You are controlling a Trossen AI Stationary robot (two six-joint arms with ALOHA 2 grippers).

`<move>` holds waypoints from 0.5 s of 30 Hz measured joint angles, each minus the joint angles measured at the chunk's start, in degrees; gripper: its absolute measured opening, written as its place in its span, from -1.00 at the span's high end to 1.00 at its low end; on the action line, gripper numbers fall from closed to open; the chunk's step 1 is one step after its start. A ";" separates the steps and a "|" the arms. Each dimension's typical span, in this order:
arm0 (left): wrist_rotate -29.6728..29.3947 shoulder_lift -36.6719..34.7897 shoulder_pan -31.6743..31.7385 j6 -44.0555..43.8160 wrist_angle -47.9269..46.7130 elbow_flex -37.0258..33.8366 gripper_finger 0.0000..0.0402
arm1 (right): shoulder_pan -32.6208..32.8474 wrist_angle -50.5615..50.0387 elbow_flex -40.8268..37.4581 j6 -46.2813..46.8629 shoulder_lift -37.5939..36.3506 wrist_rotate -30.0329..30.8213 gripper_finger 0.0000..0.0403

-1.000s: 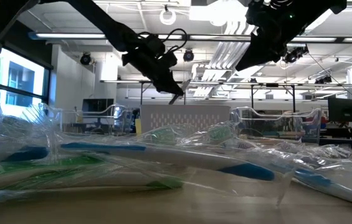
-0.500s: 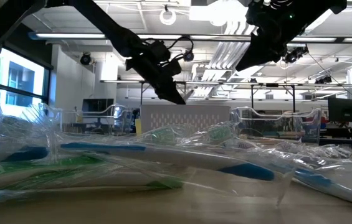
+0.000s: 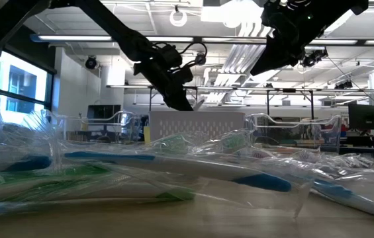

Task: Pick & Place Toothbrushes
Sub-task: Put the purple toothbrush into the yellow bin

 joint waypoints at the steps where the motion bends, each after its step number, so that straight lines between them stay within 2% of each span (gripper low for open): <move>1: -0.47 0.04 -0.31 0.00 0.03 0.00 0.69 | 0.02 -0.02 0.00 0.00 0.00 0.00 0.99; 4: -2.65 0.26 -0.63 0.23 0.02 -0.02 0.53 | 0.00 -0.02 0.00 0.00 0.00 -0.13 0.99; 8: -2.71 0.26 -0.98 0.38 0.25 0.00 0.40 | 0.00 0.00 0.00 0.00 0.01 -0.13 0.99; 12: -1.05 0.26 -0.98 1.86 2.10 -0.01 0.37 | 0.00 0.00 0.00 0.00 0.00 -0.15 0.99; 15: 2.13 -0.14 -0.96 2.30 4.69 -0.02 0.46 | 0.00 0.00 0.00 0.00 0.02 -0.16 0.99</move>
